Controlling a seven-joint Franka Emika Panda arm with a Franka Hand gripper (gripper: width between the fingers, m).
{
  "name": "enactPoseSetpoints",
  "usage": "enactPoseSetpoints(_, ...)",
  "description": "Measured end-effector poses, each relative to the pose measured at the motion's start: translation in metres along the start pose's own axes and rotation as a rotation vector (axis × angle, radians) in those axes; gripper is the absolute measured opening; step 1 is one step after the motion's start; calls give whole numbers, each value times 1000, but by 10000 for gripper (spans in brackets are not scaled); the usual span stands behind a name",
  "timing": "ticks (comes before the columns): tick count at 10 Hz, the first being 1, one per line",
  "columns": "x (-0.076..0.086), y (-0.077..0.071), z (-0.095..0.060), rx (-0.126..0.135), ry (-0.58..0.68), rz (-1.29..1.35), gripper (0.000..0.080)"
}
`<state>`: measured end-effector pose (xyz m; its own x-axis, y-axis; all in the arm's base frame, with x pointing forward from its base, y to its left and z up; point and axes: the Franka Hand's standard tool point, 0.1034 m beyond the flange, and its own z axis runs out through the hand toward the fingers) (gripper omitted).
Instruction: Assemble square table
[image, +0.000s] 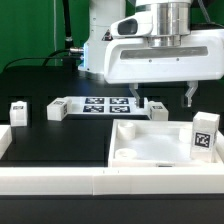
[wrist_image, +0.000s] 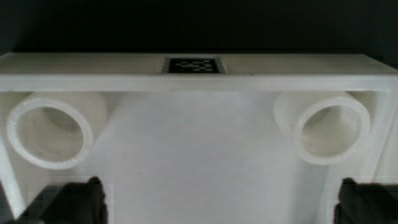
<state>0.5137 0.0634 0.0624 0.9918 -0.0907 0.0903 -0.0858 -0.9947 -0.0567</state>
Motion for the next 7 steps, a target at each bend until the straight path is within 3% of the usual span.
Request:
enactPoseSetpoints(2,-2,-2,-1,0,-148,7,649)
enactPoseSetpoints(6,-41,-2,19,-10,-336,-4,649)
enactPoseSetpoints(7,-42,-2,17,-12,-398,-1,649)
